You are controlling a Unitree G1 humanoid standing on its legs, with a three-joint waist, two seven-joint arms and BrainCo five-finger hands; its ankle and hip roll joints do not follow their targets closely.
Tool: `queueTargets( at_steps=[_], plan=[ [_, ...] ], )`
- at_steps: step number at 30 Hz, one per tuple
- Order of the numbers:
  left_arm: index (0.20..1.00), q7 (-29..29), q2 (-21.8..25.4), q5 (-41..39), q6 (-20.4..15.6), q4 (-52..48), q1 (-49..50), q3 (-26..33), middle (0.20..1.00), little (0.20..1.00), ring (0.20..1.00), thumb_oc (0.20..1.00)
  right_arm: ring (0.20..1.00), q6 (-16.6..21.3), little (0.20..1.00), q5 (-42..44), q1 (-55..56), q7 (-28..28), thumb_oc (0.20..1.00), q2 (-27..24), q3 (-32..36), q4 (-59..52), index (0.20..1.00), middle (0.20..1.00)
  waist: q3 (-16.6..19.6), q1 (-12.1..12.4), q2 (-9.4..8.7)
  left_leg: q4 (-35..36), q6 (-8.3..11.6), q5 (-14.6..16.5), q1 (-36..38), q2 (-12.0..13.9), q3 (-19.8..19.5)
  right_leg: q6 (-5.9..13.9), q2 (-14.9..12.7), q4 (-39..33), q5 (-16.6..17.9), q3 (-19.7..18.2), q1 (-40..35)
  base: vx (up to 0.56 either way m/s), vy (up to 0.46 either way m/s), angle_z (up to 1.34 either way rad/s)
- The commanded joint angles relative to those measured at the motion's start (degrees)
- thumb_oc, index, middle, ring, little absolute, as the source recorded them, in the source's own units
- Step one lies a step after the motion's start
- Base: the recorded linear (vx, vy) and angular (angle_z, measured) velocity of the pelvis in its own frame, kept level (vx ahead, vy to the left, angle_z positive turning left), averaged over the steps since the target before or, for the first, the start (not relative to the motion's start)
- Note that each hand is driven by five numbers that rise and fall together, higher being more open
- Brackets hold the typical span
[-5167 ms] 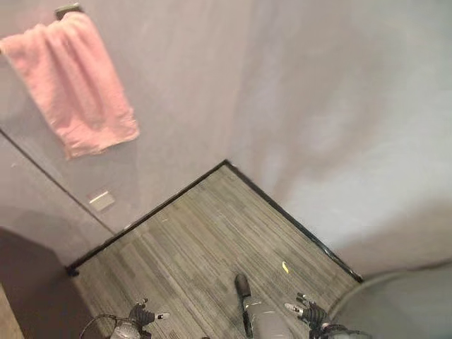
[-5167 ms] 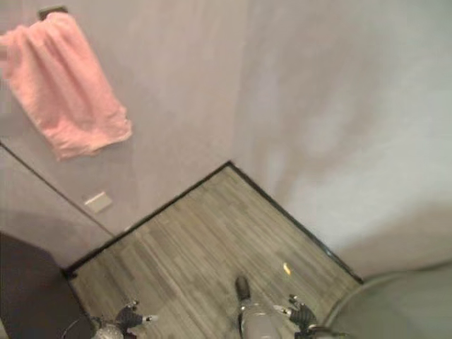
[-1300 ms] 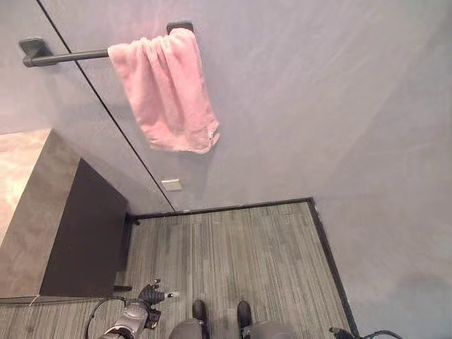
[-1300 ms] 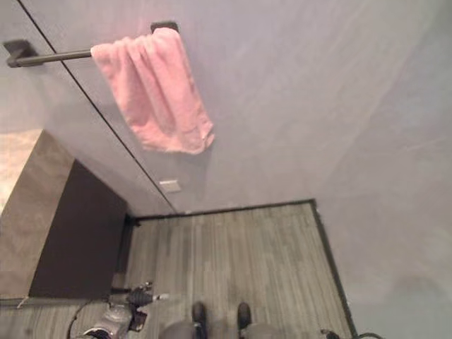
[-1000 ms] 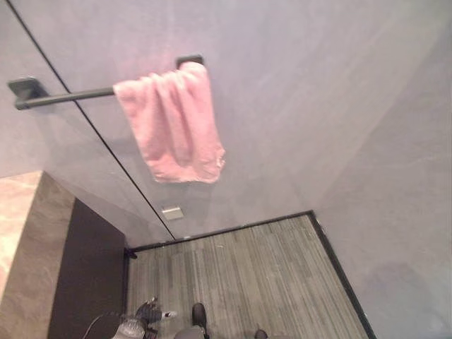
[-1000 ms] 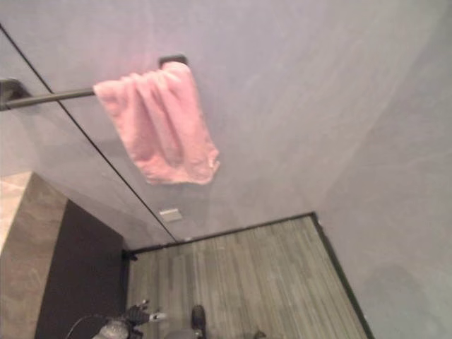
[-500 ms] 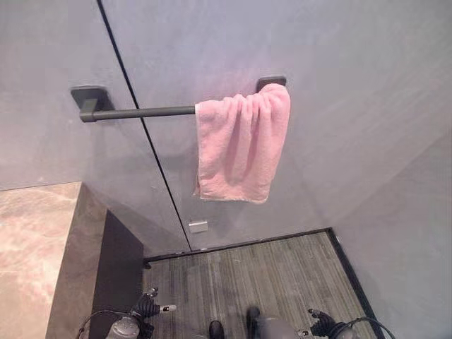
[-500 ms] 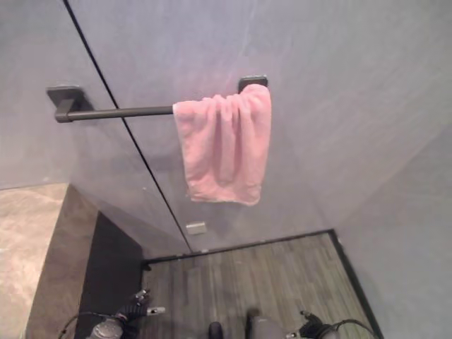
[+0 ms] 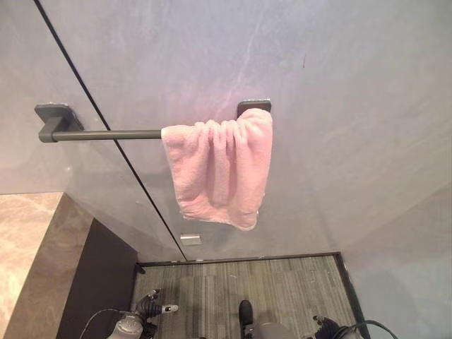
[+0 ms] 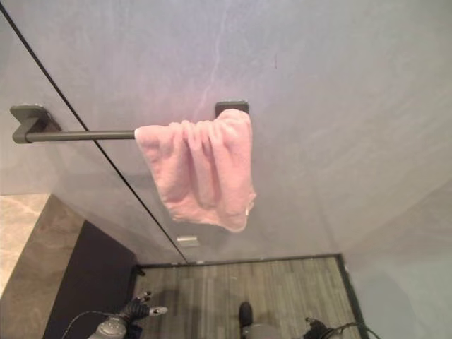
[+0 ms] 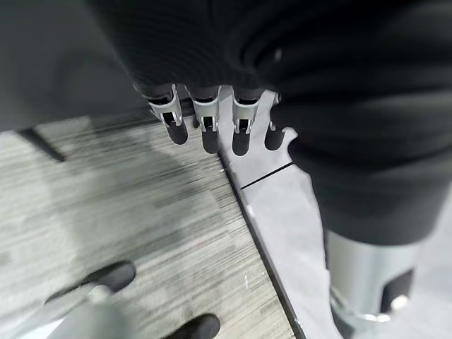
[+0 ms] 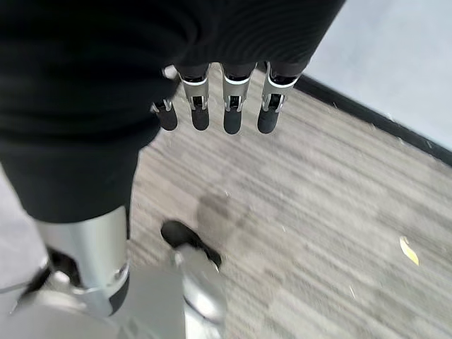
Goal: Put brush and paste in cup on sink, flatten towel.
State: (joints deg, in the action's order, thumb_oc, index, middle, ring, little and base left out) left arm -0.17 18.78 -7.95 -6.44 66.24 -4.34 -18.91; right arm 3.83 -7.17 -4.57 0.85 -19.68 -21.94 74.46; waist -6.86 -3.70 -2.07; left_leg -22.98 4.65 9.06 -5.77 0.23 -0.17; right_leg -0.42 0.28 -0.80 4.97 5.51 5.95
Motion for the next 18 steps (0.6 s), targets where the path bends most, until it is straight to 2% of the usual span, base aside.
queueTargets(
  at_steps=[1, 2, 3, 4, 5, 6, 8, 9, 12, 13, 18],
  plan=[
    [1.0, 1.9, 0.41, -0.08, -1.31, -2.35, -1.07, -0.68, 1.0, 1.0, 1.0, 1.0, 1.0, 0.33, 1.0, 3.05, 1.26, -1.6, 1.0, -3.71, 0.15, 1.07, 1.0, 1.0, -0.13, -0.54, -1.04, -4.08, -0.68, -7.76, -5.88, -2.09, 2.75, 3.66, -1.83, 7.1, -4.17, -2.35, 0.93, 0.04, -0.06, 0.21],
    [1.0, 2.08, 0.37, -0.25, -1.2, -2.23, -1.43, -0.86, 1.0, 1.0, 1.0, 1.0, 1.0, 0.28, 1.0, 2.89, 1.52, -1.72, 1.0, -3.66, 0.16, 1.42, 1.0, 1.0, 0.37, -1.17, -1.21, -0.92, -1.08, -7.99, -5.95, 1.28, 5.59, 3.84, -2.49, 6.57, -4.39, -1.65, 0.74, 0.13, 0.058, 0.4],
    [1.0, 2.37, 0.34, -0.34, -1.21, -2.49, -1.99, -1.12, 1.0, 1.0, 1.0, 1.0, 1.0, 0.01, 1.0, 2.91, 2.32, -2.08, 1.0, -3.55, 0.61, 2.07, 1.0, 1.0, 1.27, -1.45, -1.13, 9.69, -1.13, -7.81, -3.56, 6.86, 8.61, 4.59, -3.32, 5.98, -5.17, -0.85, 0.23, 0.15, 0.109, 0.62],
    [1.0, 2.52, 0.31, -0.5, -1.41, -2.33, -1.91, -1.22, 1.0, 1.0, 1.0, 1.0, 1.0, -0.07, 1.0, 2.9, 2.55, -2.18, 1.0, -3.55, 0.57, 2.18, 1.0, 1.0, 1.48, -1.15, -0.78, 14.15, -0.71, -9.46, -2.59, 7.54, 6.76, 4.85, -3.24, 6.08, -5.65, -1.18, 0.01, 0.13, 0.106, 0.71],
    [1.0, 2.52, 0.31, -0.5, -1.41, -2.33, -1.91, -1.22, 1.0, 1.0, 1.0, 1.0, 1.0, -0.07, 1.0, 2.9, 2.55, -2.18, 1.0, -3.55, 0.57, 2.18, 1.0, 1.0, 1.44, -1.15, -0.79, 14.23, -0.71, -9.5, -2.5, 7.53, 6.77, 4.85, -3.26, 6.08, -5.66, -1.19, -0.04, 0.1, 0.099, 0.33],
    [1.0, 2.85, 0.21, -0.79, -1.73, -2.23, -1.77, -1.42, 1.0, 1.0, 1.0, 1.0, 1.0, 0.03, 1.0, 2.79, 2.71, -2.17, 1.0, -3.7, 0.49, 2.59, 1.0, 1.0, 1.72, -0.69, -0.07, 16.83, -0.07, -11.86, -3.12, 8.4, 3.32, 5.26, -3.17, 6.38, -6.03, -1.9, -0.09, 0.09, 0.102, 0.05],
    [1.0, 2.63, 0.12, -0.93, -1.65, -1.55, -1.83, -1.7, 1.0, 1.0, 1.0, 1.0, 1.0, -0.13, 1.0, 2.04, 2.7, -1.9, 1.0, -3.74, 0.6, 2.86, 1.0, 1.0, 2.17, -1.5, 0.78, 18.79, 0.17, -10.62, -0.26, 8.42, 2.56, 5.85, -3.84, 6.85, -5.87, -2.44, -0.01, 0.1, 0.174, -0.19],
    [1.0, 2.51, -0.06, -0.73, -1.62, -1.15, -1.85, -2.0, 1.0, 1.0, 1.0, 1.0, 1.0, -0.08, 1.0, 2.09, 2.61, -1.92, 1.0, -3.56, 0.86, 3.18, 1.0, 1.0, 2.43, -1.68, 1.23, 20.0, 0.32, -11.07, 0.24, 8.28, 2.54, 6.31, -4.12, 6.78, -5.43, -2.73, 0.11, 0.07, 0.197, -0.32],
    [1.0, 2.06, -0.09, -0.48, -1.79, -0.83, -0.84, -1.49, 1.0, 1.0, 1.0, 1.0, 1.0, -0.06, 1.0, 3.41, 3.11, -1.76, 1.0, -2.87, 2.45, 3.12, 1.0, 1.0, 3.62, -2.08, 1.65, 21.36, -0.13, -10.36, 2.2, 6.67, 4.01, 7.27, -5.38, 5.22, -4.0, -4.63, -0.7, 0.11, 0.229, -0.32],
    [1.0, 1.73, -0.1, -0.47, -1.84, -0.68, 0.19, -0.84, 1.0, 1.0, 1.0, 1.0, 1.0, 0.25, 1.0, 4.54, 3.38, -1.66, 1.0, -2.28, 3.19, 2.39, 1.0, 1.0, 4.21, -2.26, 1.85, 21.88, -0.5, -9.93, 3.14, 6.09, 5.58, 7.84, -6.13, 4.04, -3.21, -5.66, -1.1, 0.09, 0.189, -0.13],
    [1.0, 2.01, -0.58, -0.02, -1.94, 1.39, 0.84, 0.07, 1.0, 1.0, 1.0, 1.0, 1.0, 0.55, 1.0, 6.26, 3.15, -1.6, 1.0, -0.98, 3.82, 1.9, 1.0, 1.0, 5.05, -1.93, 1.86, 24.72, -0.99, -10.12, 5.08, 5.29, 7.74, 8.89, -7.14, 1.83, -1.41, -7.15, -1.2, 0.01, 0.137, -0.52]
  ],
)
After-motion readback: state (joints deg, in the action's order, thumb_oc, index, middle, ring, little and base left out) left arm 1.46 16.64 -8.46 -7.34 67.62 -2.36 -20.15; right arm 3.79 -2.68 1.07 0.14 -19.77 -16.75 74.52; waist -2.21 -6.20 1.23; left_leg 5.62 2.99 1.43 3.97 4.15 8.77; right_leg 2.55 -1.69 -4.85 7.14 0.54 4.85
